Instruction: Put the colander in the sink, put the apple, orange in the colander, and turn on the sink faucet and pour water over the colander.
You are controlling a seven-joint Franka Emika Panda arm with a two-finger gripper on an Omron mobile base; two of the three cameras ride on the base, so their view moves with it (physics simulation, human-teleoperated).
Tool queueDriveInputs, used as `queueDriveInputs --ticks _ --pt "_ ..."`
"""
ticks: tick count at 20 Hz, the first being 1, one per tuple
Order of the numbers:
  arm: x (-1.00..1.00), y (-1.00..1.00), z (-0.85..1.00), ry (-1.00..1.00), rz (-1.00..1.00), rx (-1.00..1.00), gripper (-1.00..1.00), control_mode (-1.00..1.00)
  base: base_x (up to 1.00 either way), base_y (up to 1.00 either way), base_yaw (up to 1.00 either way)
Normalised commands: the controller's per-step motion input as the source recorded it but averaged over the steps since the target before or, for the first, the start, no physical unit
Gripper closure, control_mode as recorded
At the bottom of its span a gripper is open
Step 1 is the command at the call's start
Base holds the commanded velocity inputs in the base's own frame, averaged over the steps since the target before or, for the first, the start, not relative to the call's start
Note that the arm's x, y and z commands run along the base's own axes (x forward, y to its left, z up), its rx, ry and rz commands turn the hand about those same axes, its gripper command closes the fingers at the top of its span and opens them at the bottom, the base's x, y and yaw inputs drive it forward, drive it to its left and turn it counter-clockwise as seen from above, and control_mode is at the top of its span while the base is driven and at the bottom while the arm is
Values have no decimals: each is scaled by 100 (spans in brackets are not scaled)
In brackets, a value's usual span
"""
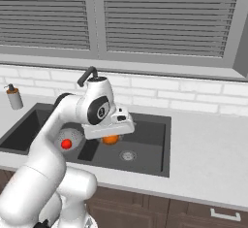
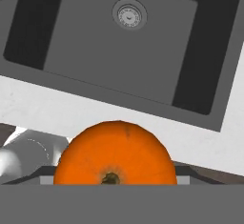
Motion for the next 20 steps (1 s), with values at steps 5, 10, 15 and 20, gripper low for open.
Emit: queueDriveInputs --ticks 5,10,15,20 --pt "0 100 6 0 0 -5 100 -100 0 0 0" --pt "0 100 11 0 0 -2 100 -100 0 0 0" --pt "0 100 8 -2 0 -3 100 -100 0 0 0" --pt "2 100 0 -7 0 -1 100 -100 0 0 0"
